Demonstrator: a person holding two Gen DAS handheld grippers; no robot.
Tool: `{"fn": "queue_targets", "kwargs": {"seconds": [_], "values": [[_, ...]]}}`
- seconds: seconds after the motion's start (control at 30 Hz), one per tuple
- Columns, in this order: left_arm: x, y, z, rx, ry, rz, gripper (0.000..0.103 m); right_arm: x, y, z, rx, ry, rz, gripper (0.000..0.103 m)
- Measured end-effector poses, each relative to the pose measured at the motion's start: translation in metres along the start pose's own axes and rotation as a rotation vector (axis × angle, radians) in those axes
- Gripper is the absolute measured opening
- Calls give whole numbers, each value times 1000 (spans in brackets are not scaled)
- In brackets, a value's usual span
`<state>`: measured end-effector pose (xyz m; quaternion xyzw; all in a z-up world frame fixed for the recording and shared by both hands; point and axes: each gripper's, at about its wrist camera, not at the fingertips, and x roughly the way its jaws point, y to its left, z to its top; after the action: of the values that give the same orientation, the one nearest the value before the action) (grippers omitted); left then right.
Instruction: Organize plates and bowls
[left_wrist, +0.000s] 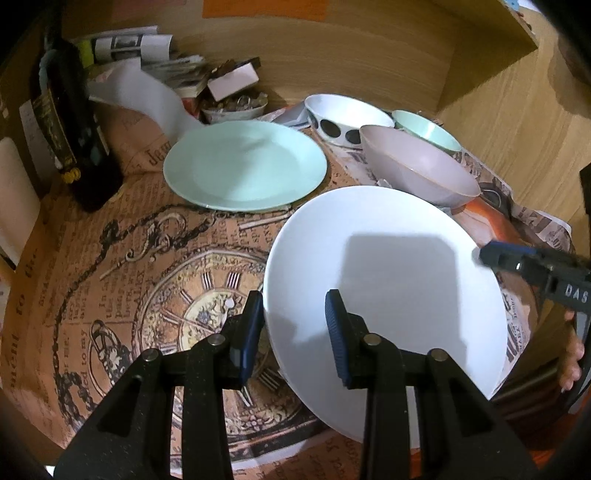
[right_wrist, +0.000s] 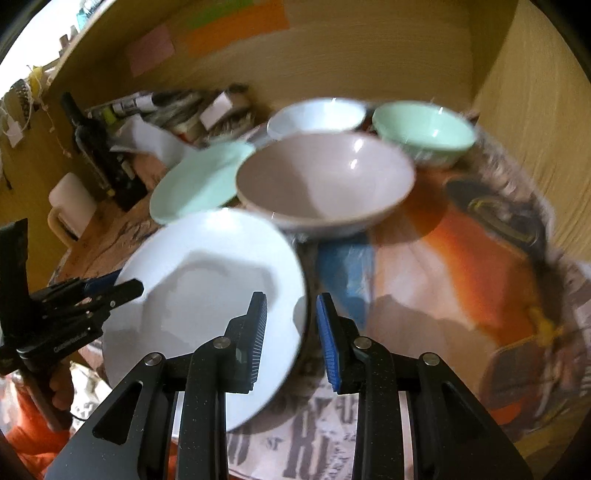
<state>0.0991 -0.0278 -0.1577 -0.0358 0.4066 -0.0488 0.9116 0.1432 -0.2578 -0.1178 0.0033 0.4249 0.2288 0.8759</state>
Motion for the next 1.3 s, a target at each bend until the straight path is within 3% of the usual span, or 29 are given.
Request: {"fn": "queue_targets", "kwargs": {"seconds": [0.33, 0.37, 0.43, 0.57, 0.77, 0.93, 1.3], "values": [[-20, 4, 12, 5, -76, -7, 36, -15, 17, 19, -42, -89, 10, 26], [-24, 5, 15, 5, -86, -3, 38, -14, 22, 23, -56, -96, 12, 26], [-30, 7, 19, 7, -111, 12, 50, -14, 26, 29, -72, -107, 18, 26], [-44, 15, 28, 7, -167, 35, 61, -12, 37, 44, -97, -139, 41, 41], [-54, 31, 45, -18, -228, 75, 80, -4, 56, 65, -170, -191, -3, 64], [-55, 52, 58, -54, -258, 119, 88, 13, 68, 91, -202, -173, 13, 64], [-25, 98, 84, -81, -218, 180, 91, 80, 87, 128, -265, -38, -17, 64]]}}
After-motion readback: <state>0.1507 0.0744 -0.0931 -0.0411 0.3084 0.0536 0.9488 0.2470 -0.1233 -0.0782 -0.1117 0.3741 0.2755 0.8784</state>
